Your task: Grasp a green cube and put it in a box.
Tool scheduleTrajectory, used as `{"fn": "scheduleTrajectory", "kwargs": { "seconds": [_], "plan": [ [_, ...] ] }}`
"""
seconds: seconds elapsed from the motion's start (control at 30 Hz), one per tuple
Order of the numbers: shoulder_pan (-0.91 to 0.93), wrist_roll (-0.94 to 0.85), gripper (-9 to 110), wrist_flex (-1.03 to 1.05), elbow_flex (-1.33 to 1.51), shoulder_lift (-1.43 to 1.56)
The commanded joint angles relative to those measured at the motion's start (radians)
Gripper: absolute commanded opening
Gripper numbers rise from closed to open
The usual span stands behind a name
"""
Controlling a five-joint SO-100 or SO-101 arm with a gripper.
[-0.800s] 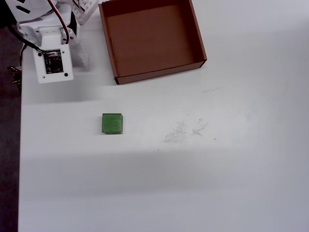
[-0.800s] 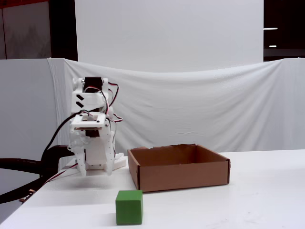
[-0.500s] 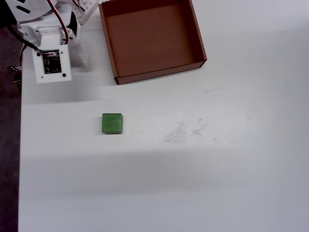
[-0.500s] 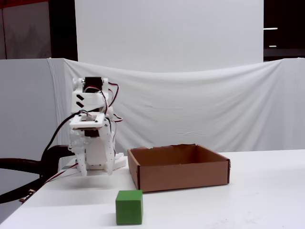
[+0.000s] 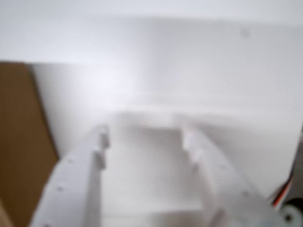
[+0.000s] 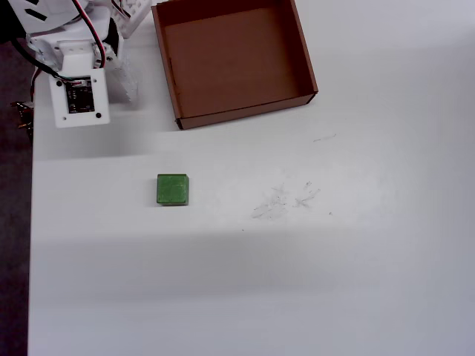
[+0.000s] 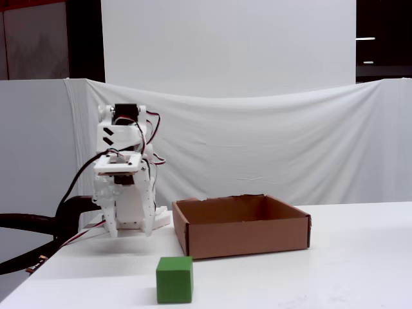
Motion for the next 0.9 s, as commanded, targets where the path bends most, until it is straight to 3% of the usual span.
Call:
{"fn": "scheduleTrajectory", "kwargs": {
  "seconds": [0.0,0.47,0.87],
  "plan": [
    [0.009,0.002,21,-0.006,-0.005,0.005],
    [0.043,0.002,21,-0.006,-0.005,0.005],
    [0.067,0.025,28,-0.069,-0.091,-0.115]
  ]
}}
